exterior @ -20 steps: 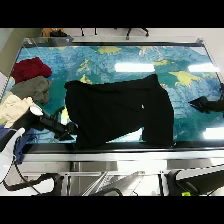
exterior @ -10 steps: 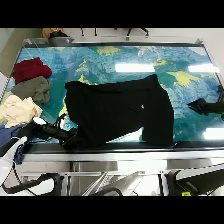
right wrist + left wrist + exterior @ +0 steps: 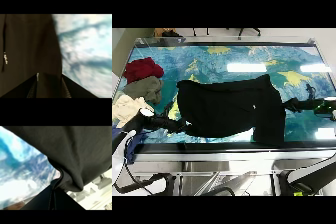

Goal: Fold the shirts.

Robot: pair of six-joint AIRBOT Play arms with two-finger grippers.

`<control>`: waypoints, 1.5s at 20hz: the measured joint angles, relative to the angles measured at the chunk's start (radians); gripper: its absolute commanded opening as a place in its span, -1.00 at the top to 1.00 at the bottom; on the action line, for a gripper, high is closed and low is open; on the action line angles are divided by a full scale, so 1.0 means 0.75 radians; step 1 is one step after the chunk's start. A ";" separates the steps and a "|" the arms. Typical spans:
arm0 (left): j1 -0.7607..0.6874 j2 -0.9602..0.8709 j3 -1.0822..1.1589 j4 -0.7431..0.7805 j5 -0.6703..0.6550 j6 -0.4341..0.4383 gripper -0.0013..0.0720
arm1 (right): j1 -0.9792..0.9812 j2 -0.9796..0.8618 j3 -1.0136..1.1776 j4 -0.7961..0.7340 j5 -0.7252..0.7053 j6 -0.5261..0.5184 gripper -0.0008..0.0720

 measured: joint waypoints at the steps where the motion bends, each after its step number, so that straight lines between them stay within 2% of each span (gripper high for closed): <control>1: 0.008 0.000 0.017 0.014 -0.008 -0.006 0.93 | 0.020 -0.010 0.001 0.003 0.002 0.000 -0.02; 3: 0.029 0.000 0.053 0.032 -0.028 -0.013 0.93 | 0.052 -0.022 0.008 -0.003 0.028 -0.001 0.02; 4: 0.043 0.000 0.075 0.039 -0.037 -0.022 0.93 | 0.059 -0.024 0.015 -0.014 0.043 -0.001 0.33; 6: 0.066 0.000 0.126 0.045 -0.072 -0.025 0.93 | 0.066 -0.025 0.041 -0.049 0.108 0.001 0.39; 7: 0.074 0.001 0.155 0.049 -0.091 -0.033 0.93 | 0.068 -0.018 0.060 -0.076 0.130 0.001 0.71; 8: 0.079 0.001 0.182 0.050 -0.106 -0.033 0.93 | 0.070 -0.010 0.077 -0.090 0.146 0.001 0.92; 12: 0.069 0.009 0.280 0.053 -0.164 -0.033 0.93 | 0.072 0.031 0.108 -0.006 0.282 0.007 0.92; 14: 0.062 0.045 0.342 0.030 -0.191 -0.034 0.93 | 0.064 0.077 0.121 0.110 0.347 0.011 0.92; 17: 0.074 0.178 0.510 -0.049 -0.232 -0.037 0.93 | 0.031 0.218 0.178 0.390 0.406 0.011 0.92; 20: 0.141 0.376 0.808 -0.145 -0.260 -0.037 0.93 | -0.028 0.436 0.299 0.747 0.413 0.000 0.92; 23: 0.266 0.574 1.150 -0.198 -0.225 -0.037 0.93 | -0.114 0.704 0.438 0.989 0.323 -0.029 0.92; 26: 0.456 0.722 1.436 -0.209 -0.198 -0.036 0.93 | -0.194 0.956 0.527 1.034 0.155 -0.071 0.93; 30: 0.633 0.784 1.625 -0.227 -0.196 -0.016 0.93 | -0.243 1.144 0.568 0.907 -0.026 -0.111 0.93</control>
